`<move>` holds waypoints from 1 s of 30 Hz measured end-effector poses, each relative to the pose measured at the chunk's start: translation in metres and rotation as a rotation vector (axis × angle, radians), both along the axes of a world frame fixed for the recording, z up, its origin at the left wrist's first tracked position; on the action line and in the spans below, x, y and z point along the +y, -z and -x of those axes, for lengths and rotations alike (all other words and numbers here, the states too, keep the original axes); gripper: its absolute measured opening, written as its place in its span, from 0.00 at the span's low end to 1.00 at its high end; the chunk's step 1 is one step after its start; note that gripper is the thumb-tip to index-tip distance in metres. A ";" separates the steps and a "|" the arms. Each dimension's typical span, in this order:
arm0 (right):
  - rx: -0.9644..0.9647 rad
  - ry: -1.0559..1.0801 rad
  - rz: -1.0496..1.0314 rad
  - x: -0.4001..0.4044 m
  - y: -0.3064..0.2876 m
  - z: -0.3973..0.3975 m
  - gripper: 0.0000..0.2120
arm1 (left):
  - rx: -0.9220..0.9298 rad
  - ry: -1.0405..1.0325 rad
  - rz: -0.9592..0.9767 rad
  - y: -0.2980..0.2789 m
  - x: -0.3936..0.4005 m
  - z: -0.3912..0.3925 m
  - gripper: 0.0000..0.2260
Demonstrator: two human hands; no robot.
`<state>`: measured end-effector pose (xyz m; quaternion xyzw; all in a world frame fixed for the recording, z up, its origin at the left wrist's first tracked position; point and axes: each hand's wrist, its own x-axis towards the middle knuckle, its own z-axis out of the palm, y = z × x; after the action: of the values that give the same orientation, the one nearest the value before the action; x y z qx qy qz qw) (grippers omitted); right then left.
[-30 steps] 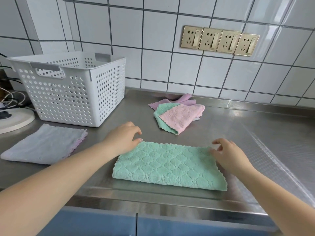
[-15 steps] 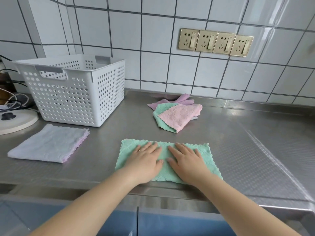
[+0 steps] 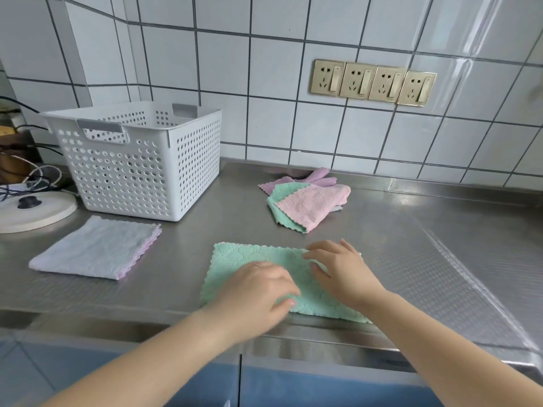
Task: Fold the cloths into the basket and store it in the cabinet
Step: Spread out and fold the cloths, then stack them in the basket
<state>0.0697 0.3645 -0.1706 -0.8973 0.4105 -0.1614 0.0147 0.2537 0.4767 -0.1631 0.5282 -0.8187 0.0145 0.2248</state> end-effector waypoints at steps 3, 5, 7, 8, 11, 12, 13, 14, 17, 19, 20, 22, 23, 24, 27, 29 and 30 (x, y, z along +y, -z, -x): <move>0.009 -0.085 -0.036 -0.003 -0.006 -0.026 0.16 | -0.149 0.034 0.024 0.001 0.009 0.016 0.11; 0.093 -0.107 -0.098 -0.007 -0.009 -0.038 0.19 | -0.203 -0.004 0.011 0.001 0.007 0.016 0.12; 0.161 -0.121 -0.142 -0.012 -0.011 -0.044 0.19 | -0.242 -0.016 0.012 0.002 0.004 0.016 0.11; 0.179 -0.126 -0.147 -0.015 -0.013 -0.045 0.19 | -0.265 -0.024 0.011 0.002 0.002 0.016 0.11; 0.248 -0.131 -0.136 -0.018 -0.018 -0.043 0.20 | -0.329 -0.039 -0.004 0.004 0.001 0.013 0.12; 0.274 -0.128 -0.137 -0.019 -0.020 -0.042 0.21 | -0.332 -0.031 -0.005 0.004 0.001 0.010 0.12; 0.297 -0.124 -0.138 -0.019 -0.022 -0.040 0.21 | -0.325 -0.017 0.002 0.005 0.003 0.005 0.11; 0.312 -0.123 -0.139 -0.019 -0.022 -0.038 0.21 | -0.310 0.003 0.011 0.005 0.004 -0.002 0.09; 0.309 -0.132 -0.133 -0.015 -0.024 -0.028 0.20 | -0.277 0.048 0.038 0.006 0.013 -0.027 0.06; 0.295 -0.145 -0.122 -0.010 -0.024 -0.021 0.21 | -0.281 0.038 0.056 0.007 0.017 -0.041 0.07; 0.289 -0.158 -0.116 -0.007 -0.024 -0.018 0.20 | -0.275 0.027 0.054 0.007 0.018 -0.049 0.09; 0.266 -0.198 -0.103 0.000 -0.022 -0.010 0.18 | -0.269 0.011 0.035 0.007 0.016 -0.063 0.08; 0.241 -0.223 -0.099 0.004 -0.020 -0.007 0.16 | -0.267 0.003 0.012 0.005 0.013 -0.070 0.07; 0.215 -0.246 -0.099 0.009 -0.018 -0.004 0.16 | -0.259 -0.006 -0.009 0.005 0.011 -0.077 0.05; 0.165 -0.323 -0.060 0.027 -0.015 0.002 0.14 | -0.259 -0.005 -0.087 0.003 0.003 -0.093 0.05; 0.155 -0.381 0.054 0.034 -0.013 0.009 0.13 | -0.275 0.015 -0.115 0.001 0.002 -0.097 0.08; 0.156 -0.388 0.092 0.037 -0.012 0.015 0.14 | -0.274 0.027 -0.126 -0.001 0.004 -0.097 0.10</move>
<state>0.0546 0.4012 -0.1587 -0.9690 0.2222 -0.1042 -0.0274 0.3511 0.4802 -0.1620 0.5232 -0.8481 0.0319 0.0773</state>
